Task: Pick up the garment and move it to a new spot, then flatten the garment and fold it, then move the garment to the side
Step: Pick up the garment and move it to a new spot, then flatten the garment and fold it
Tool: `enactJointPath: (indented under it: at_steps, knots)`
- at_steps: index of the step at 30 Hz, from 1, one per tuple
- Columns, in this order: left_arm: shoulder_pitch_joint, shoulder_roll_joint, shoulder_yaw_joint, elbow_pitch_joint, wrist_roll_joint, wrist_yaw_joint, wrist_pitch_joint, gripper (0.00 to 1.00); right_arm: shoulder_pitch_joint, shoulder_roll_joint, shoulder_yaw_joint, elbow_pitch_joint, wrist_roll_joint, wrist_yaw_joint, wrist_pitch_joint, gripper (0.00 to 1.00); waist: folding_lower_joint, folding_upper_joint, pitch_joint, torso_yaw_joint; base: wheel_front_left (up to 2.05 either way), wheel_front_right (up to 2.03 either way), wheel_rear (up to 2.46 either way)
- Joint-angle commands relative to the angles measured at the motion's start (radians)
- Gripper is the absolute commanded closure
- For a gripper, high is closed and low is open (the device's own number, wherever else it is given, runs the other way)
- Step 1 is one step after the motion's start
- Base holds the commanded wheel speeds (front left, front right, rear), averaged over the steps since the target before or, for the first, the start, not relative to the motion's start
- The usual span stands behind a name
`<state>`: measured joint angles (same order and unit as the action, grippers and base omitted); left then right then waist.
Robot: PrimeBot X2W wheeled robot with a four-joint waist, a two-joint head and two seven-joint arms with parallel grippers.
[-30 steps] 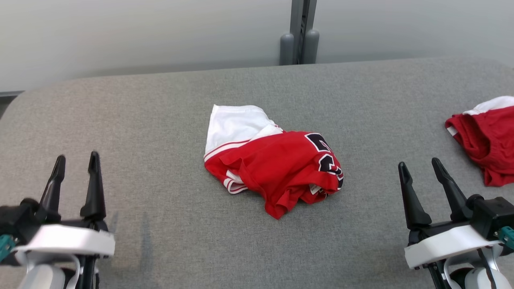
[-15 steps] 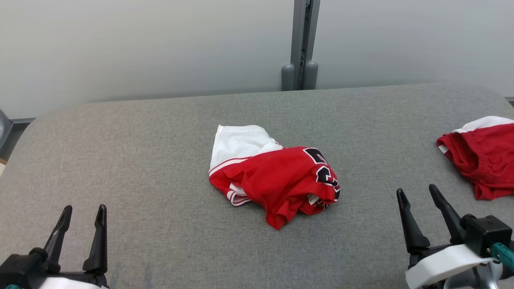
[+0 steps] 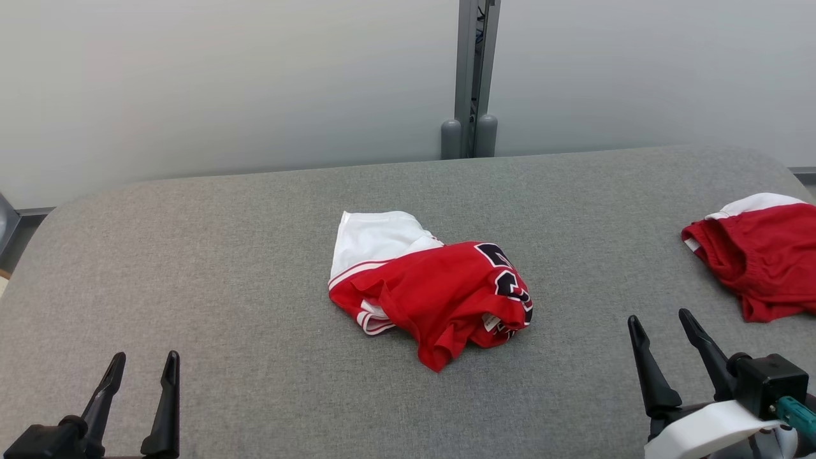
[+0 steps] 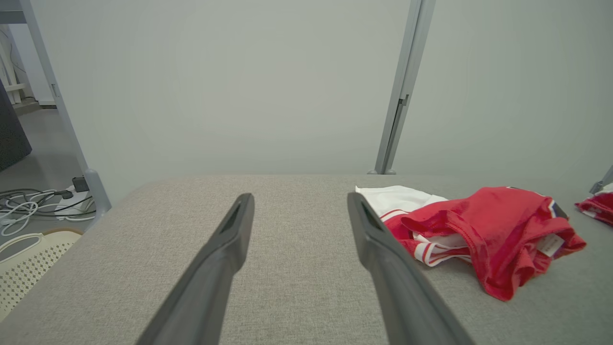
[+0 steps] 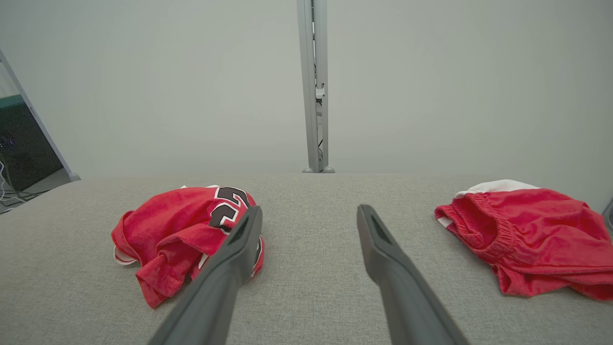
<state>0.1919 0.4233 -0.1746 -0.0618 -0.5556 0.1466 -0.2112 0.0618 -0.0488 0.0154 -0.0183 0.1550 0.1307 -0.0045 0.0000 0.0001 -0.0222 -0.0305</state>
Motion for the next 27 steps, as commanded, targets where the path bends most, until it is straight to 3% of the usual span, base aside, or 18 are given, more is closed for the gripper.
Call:
enactJointPath:
  at_steps: [1, 20, 27]
  knots:
    - [0.005, 0.007, 0.002, -0.002, 0.001, 0.003, 0.001, 0.00, 0.009, -0.004, -0.003, -0.004, -0.010, 0.000, -0.003, 0.00, 0.0000, -0.0001, 0.000, 0.001, 0.00, 0.00, 0.00]
    - [-0.009, 0.011, -0.009, -0.011, -0.006, 0.016, 0.015, 0.00, -0.003, -0.004, 0.005, -0.001, 0.000, 0.000, 0.003, 0.00, 0.0000, -0.0001, 0.010, 0.013, 0.00, 0.00, 0.00]
    - [-0.044, 0.012, -0.017, -0.023, 0.003, 0.018, 0.023, 0.00, -0.063, -0.025, 0.124, 0.020, -0.010, 0.000, 0.044, 0.00, 0.0000, -0.0001, 0.047, 0.036, 0.00, 0.00, 0.00]
